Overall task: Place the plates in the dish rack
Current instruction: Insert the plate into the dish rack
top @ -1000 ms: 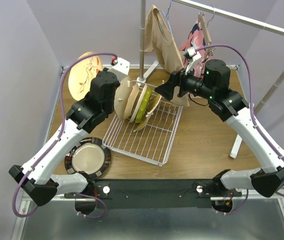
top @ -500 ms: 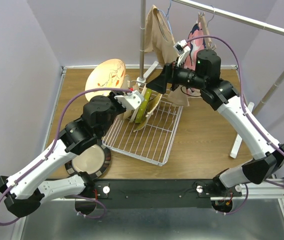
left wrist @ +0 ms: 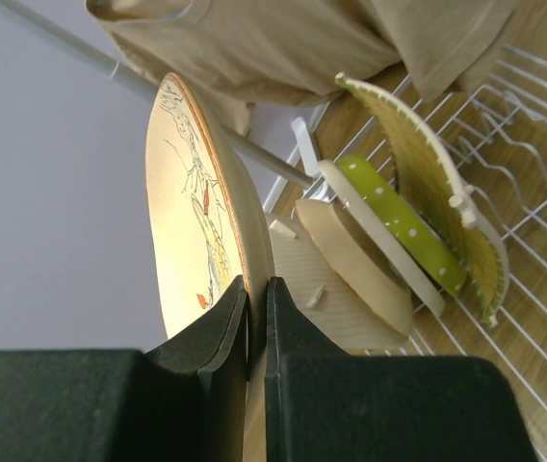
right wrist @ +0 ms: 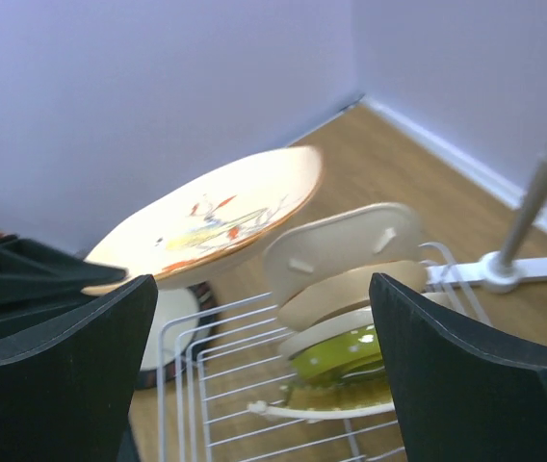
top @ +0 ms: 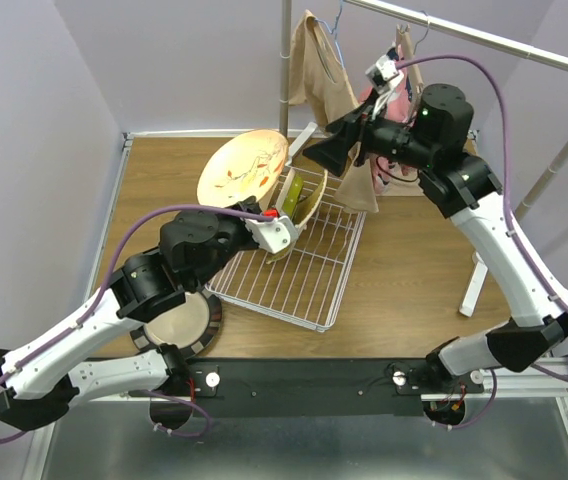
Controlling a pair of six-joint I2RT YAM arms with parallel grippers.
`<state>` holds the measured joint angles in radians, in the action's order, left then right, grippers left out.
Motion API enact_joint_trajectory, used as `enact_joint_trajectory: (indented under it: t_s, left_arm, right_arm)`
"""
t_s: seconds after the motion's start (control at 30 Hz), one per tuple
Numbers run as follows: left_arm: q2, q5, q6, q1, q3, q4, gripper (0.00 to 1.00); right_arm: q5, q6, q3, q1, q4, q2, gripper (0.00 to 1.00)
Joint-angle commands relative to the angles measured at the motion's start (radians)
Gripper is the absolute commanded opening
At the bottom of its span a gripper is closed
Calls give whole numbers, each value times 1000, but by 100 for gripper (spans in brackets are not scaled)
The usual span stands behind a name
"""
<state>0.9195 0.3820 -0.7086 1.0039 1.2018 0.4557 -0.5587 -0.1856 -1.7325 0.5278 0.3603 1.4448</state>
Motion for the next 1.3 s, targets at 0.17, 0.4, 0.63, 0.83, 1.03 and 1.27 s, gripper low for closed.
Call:
enact_joint_trajectory:
  t_s: [0.17,0.4,0.63,0.83,1.03,1.27]
  left_arm:
    - [-4,-84,29,82,111,-167,0]
    - [50,-103,100,177,145,-221,0]
    - [119,-58,126,283,188,-268,0]
    - [151,-66,164,309,177,-321,0]
    - [179,-54,212,325,182,-402,0]
    - [196,-46,319,326,134,-502,0]
  right_arm:
    - [230,109,-82,-81,-15,-80,100]
    - [319,104,-85,-152,-24,-110,100]
    - [304,58,-62,-229,-32,-139,100]
    - [188,43,-12,-236,-32,-184,100]
    - [171,17,25,-236,-34,-213,100]
    - [198,3,31,-244,-35,-222,100]
